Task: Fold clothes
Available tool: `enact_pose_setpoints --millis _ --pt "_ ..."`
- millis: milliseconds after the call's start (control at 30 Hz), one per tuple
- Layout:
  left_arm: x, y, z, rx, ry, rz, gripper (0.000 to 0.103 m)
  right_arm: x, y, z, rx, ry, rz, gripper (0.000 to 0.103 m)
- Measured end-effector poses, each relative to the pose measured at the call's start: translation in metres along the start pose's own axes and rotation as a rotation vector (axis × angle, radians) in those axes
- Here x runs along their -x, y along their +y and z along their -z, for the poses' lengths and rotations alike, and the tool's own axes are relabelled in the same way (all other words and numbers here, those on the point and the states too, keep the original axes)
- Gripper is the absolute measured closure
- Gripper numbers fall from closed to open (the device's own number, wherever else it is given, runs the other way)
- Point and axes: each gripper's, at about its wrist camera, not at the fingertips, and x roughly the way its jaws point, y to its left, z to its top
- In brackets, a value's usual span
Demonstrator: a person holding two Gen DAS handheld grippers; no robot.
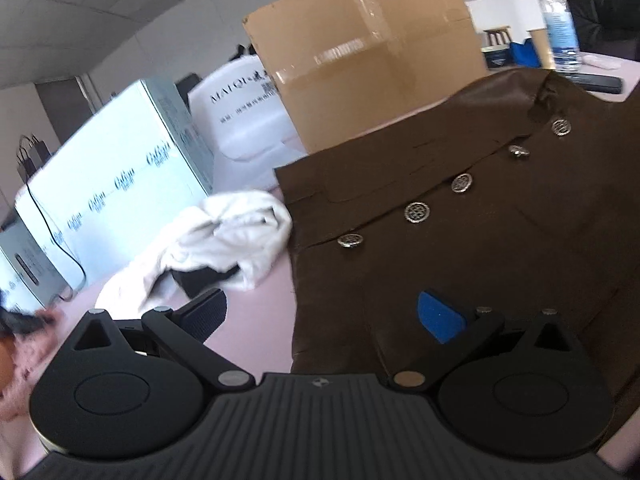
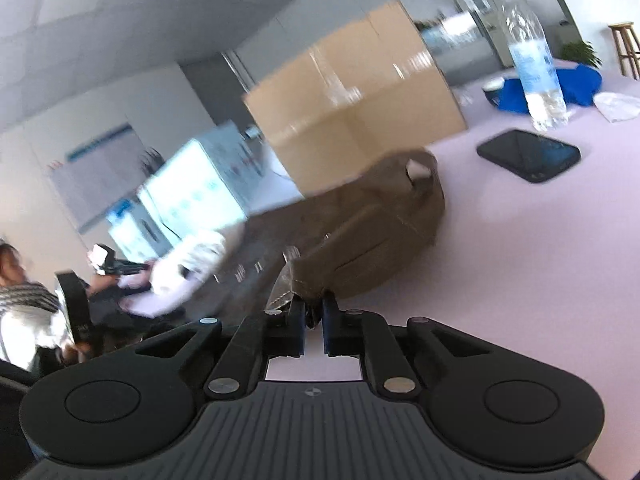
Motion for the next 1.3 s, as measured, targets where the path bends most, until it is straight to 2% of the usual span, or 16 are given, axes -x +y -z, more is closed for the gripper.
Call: enact_pose_setpoints --millis 133,233,300,367,533,733,967,1133,1200,1300 --pt "0.023 0.006 0.004 0.047 -0.03 0.019 0.0 0.008 0.001 -0.003 -0.023 -0.067 -0.039 0.096" --pt "0.034 0.006 0.0 0.045 -0.056 0.02 0.0 0.012 0.0 -0.007 -0.042 -0.093 -0.04 0.096" --pt "0.038 0.006 -0.008 0.029 -0.088 0.016 0.0 0.012 -0.001 -0.012 -0.049 -0.103 -0.035 0.096" --pt "0.036 0.013 -0.024 0.029 -0.097 0.046 0.0 0.01 -0.005 -0.017 -0.063 -0.114 -0.025 0.096" --pt "0.012 0.027 -0.065 0.033 -0.082 0.069 0.0 -0.014 -0.022 -0.043 -0.12 -0.119 0.016 0.096" --pt "-0.061 0.055 -0.115 0.081 0.029 0.039 0.0 -0.081 -0.036 -0.095 -0.06 -0.056 0.083 0.097" --pt "-0.16 0.089 -0.163 0.113 0.12 -0.098 0.0 -0.172 -0.055 -0.149 0.002 -0.038 0.158 0.097" --pt "-0.224 0.105 -0.177 0.186 0.175 -0.158 0.0 -0.234 -0.074 -0.158 -0.016 -0.02 0.262 0.097" --pt "-0.253 0.114 -0.175 0.263 0.194 -0.169 0.0 -0.251 -0.083 -0.155 -0.032 -0.026 0.309 0.097" --pt "-0.275 0.128 -0.169 0.391 0.2 -0.181 0.0 -0.269 -0.093 -0.148 -0.019 -0.053 0.377 0.097"
